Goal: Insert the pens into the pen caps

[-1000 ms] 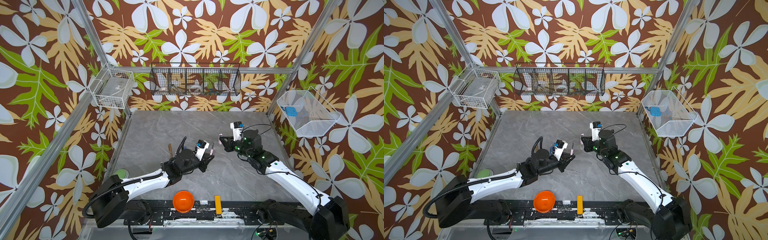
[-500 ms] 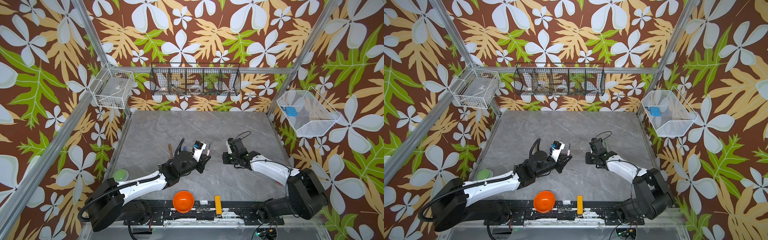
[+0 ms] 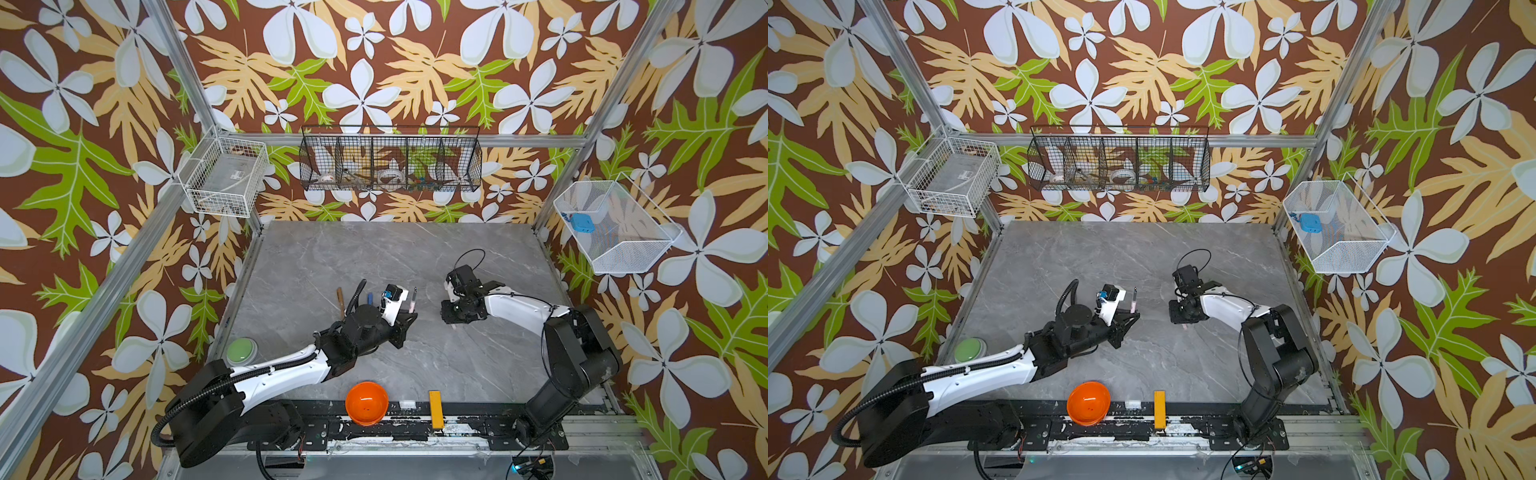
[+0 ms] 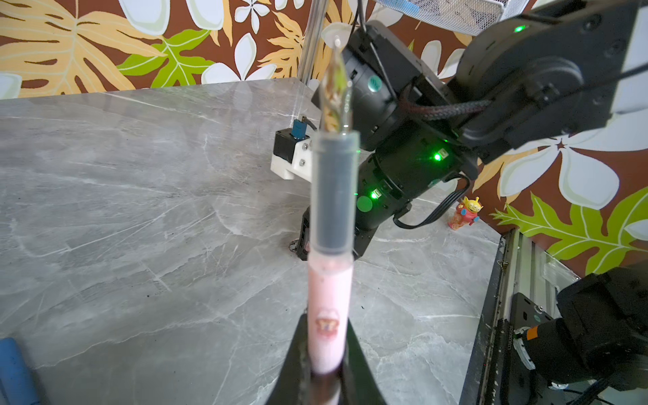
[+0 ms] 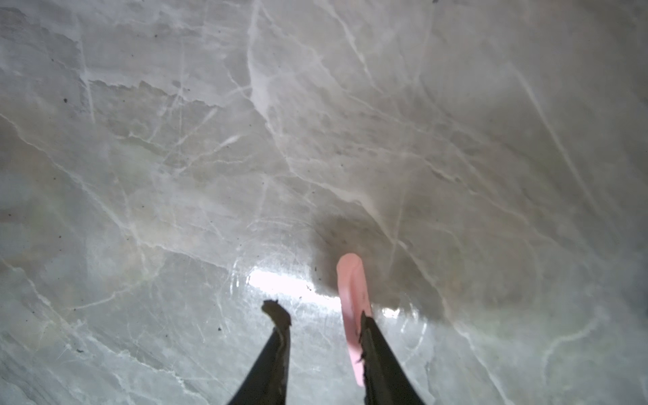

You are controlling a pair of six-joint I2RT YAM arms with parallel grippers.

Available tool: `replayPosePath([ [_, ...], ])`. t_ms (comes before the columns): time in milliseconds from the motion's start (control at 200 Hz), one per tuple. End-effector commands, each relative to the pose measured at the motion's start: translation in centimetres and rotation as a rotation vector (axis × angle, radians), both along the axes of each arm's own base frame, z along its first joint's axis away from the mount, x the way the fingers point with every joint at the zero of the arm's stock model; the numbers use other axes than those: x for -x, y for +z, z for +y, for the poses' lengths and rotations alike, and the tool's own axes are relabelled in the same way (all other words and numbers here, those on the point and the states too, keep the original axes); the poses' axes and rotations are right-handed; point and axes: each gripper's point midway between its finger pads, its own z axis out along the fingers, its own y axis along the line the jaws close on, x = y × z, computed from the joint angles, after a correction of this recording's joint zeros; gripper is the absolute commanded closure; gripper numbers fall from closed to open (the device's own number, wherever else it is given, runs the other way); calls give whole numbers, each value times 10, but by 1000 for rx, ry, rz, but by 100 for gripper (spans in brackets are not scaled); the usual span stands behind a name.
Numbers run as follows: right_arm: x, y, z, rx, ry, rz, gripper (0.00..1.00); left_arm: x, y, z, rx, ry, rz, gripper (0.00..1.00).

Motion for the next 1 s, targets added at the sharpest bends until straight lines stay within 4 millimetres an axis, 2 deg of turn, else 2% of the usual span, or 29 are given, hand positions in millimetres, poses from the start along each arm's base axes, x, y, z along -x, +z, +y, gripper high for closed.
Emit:
replayPosePath([
  [0,16,-6,-3,42,69,101,60,-2,4,1,7,9,-22,100],
  [270,15,-16,-13,161,189,186,55,-1,4,2,0,10,-24,100],
  [641,11,-37,-1,165,251,213,57,-3,4,2,-3,13,-23,100],
  [836,15,-47,-6,216,260,232,63,-4,7,1,-1,12,-30,100],
  [996,19,-50,-7,210,268,237,75,-3,5,-1,-2,5,-28,100],
])
